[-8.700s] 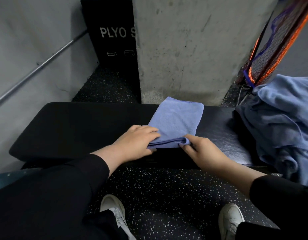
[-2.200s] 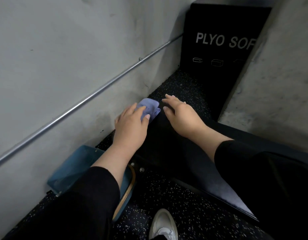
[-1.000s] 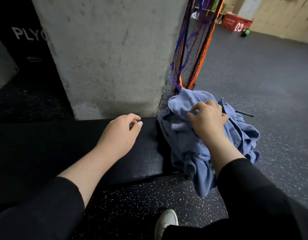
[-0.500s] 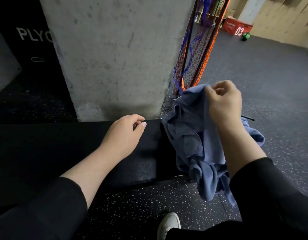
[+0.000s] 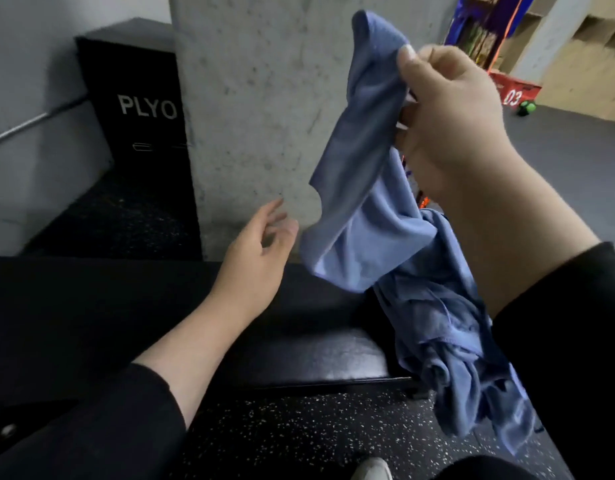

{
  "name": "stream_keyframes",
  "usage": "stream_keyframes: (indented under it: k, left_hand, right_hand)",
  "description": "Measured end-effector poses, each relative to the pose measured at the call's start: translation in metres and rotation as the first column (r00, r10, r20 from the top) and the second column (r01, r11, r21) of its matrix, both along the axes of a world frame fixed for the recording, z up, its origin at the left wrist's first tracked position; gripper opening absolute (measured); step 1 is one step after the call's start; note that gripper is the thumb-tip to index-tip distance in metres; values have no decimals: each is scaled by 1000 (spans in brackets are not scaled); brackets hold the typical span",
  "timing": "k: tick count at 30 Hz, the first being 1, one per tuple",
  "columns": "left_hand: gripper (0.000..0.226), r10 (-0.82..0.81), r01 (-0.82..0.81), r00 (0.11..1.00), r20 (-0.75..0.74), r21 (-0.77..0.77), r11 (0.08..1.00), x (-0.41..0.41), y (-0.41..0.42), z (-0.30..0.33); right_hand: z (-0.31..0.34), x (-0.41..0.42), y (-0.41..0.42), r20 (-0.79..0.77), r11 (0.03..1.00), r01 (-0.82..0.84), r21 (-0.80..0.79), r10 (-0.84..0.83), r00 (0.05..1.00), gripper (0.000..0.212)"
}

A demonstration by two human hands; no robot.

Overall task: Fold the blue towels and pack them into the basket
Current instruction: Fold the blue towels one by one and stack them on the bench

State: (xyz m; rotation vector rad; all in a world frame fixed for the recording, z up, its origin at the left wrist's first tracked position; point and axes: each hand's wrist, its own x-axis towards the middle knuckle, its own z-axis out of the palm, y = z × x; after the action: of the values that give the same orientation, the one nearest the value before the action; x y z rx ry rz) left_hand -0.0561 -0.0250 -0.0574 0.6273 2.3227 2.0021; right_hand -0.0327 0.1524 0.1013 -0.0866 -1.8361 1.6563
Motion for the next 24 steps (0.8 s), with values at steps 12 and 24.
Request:
stream_keyframes:
  k: [12, 24]
  left_hand:
    - [67, -146, 108, 948, 283, 145, 984, -11, -58, -1]
    - [18, -10, 59, 905, 425, -101, 993, -22, -38, -37]
  right_hand:
    - [-126, -2, -84, 281, 999, -46, -7, 47, 958, 19]
    - [-177, 3, -74, 498, 984, -177, -18, 162, 852, 15]
